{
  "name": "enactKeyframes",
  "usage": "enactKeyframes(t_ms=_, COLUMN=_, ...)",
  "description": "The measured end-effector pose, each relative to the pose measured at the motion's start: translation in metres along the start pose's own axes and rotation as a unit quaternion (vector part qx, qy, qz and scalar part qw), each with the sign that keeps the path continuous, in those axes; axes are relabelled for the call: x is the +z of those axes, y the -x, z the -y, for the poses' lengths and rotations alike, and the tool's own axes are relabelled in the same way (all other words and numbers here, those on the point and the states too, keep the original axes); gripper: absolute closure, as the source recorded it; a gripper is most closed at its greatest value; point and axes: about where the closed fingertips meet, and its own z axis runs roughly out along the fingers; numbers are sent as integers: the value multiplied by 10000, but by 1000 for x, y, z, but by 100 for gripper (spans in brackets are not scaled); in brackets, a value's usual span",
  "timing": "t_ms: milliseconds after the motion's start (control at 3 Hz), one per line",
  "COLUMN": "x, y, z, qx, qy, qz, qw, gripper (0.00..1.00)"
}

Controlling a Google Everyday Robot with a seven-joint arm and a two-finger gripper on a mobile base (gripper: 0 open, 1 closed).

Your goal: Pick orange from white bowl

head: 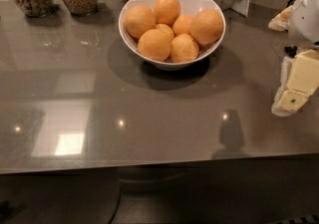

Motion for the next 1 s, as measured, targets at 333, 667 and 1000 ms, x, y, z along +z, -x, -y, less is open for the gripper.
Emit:
enactKeyframes(t_ms=333, x=0, y=0, z=0, qx=0, qy=0, qz=0, qw=10000, gripper=0)
enactKeyframes(t_ms=667, x=2, y=16, z=15, qx=-113, qy=-179, qz=478, qw=9986, gripper=0)
enactKeyframes(t_ms=1000, x=5, y=50, z=54, qx=-265, qy=-477, qz=1336, qw=9895, gripper=0)
